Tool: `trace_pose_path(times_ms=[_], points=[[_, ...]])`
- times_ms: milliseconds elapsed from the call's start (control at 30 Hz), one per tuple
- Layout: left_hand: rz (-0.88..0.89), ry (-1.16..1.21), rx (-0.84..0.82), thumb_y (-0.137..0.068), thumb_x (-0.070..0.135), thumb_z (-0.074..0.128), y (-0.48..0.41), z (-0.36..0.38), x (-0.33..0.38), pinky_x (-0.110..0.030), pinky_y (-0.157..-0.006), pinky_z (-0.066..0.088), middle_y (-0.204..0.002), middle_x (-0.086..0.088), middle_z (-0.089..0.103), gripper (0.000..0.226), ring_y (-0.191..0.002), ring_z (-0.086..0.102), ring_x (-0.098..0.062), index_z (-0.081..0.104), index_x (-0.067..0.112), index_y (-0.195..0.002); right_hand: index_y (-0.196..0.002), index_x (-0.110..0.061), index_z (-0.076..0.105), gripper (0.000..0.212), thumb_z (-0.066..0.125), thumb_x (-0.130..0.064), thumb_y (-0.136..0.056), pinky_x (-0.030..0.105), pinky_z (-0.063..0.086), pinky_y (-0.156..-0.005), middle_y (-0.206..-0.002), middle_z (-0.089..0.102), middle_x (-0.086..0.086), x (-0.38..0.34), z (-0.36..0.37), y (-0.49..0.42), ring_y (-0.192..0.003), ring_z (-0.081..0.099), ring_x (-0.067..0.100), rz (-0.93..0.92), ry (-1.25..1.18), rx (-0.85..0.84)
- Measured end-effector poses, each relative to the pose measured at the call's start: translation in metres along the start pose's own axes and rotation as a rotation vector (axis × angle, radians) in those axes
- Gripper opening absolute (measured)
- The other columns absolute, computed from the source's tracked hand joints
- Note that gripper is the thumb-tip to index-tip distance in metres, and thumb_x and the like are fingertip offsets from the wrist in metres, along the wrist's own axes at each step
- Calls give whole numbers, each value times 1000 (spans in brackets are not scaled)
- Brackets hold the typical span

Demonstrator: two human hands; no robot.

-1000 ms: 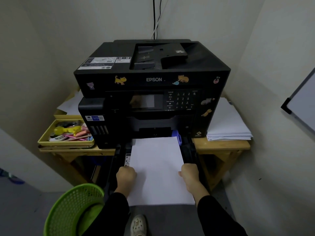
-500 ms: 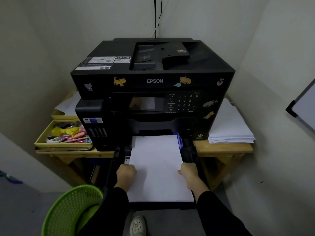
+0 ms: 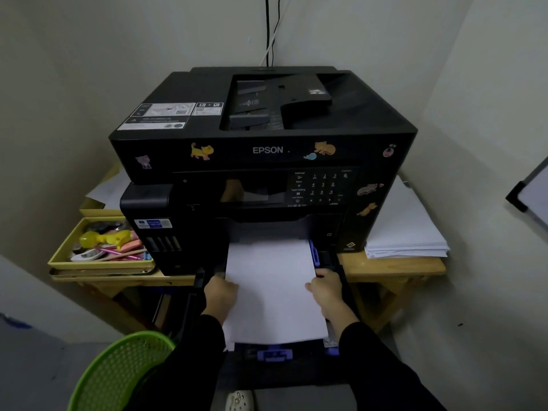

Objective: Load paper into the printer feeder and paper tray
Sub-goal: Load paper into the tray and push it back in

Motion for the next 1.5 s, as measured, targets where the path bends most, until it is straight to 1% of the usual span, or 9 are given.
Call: trace_pose_path(times_ms=[233,400,633,800,900,967,1100,1300,1500], points=[[24,-186,-18,-90,13,57,-3,5,-2,-33,-83,47,-115,-23,62,32,-107,59,-36,58,-4,-117,-114,4,60,32,56,8,-83,32,52,-76,-113,65,22,0,4,-4,-99,63,33,-40,179,36],[-21,-402,-44,-88,15,48,0,3,-9,-39,-101,38,-129,-22,46,36,-118,46,-37,56,-1,-118,-117,1,59,33,49,-2,-86,41,51,-91,-126,55,21,-10,5,-1,-110,55,37,-124,472,126],[-21,-338,-62,-89,9,45,1,3,-9,-34,-87,46,-118,-26,59,31,-108,57,-38,60,-9,-109,-115,1,56,30,50,-14,-89,44,53,-87,-124,54,21,3,8,3,-105,56,37,20,481,156],[58,-335,-98,-85,9,50,2,3,-10,-32,-84,44,-122,-26,55,26,-109,55,-37,59,-7,-104,-135,-3,41,53,52,-7,-83,39,51,-90,-135,46,20,9,7,-2,-116,52,37,-40,424,49],[55,-462,-244,-74,22,75,6,8,-17,-37,-107,35,-146,-20,24,88,-134,31,-37,25,-1,-143,-148,-17,16,96,72,-7,-71,39,46,-99,-149,24,17,15,10,1,-132,35,36,-48,534,-126],[82,-584,-366,-61,27,85,15,13,-20,-42,-113,27,-150,-17,5,128,-140,12,-38,-6,6,-149,-150,-28,-4,127,83,-9,-59,42,39,-106,-153,3,13,19,17,7,-140,15,35,-56,722,-280],[182,-747,-453,-53,28,89,32,20,-22,-48,-114,26,-150,-18,-4,147,-140,4,-39,-23,14,-147,-140,-36,-32,151,88,-15,-51,46,35,-107,-151,-13,12,30,28,23,-140,4,36,-102,1052,-400],[227,-714,-360,-57,27,88,42,17,-20,-47,-115,24,-151,-19,-1,135,-140,7,-39,-10,12,-149,-144,-34,-25,140,84,-9,-59,47,33,-111,-152,-19,11,29,27,36,-142,3,35,-155,1018,-331],[273,-500,-432,-73,26,68,58,22,-19,-45,-118,5,-156,-5,-23,109,-145,-19,-29,-9,22,-150,-150,-32,-2,103,66,-18,-74,49,21,-116,-157,-18,-3,23,20,54,-145,-7,28,-234,829,-382]])
Point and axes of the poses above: each hand's wrist, its own y-axis away from the middle knuckle, its own z-axis out of the palm, x = y × z, the point moved 6 cm from there along -y, towards the middle knuckle
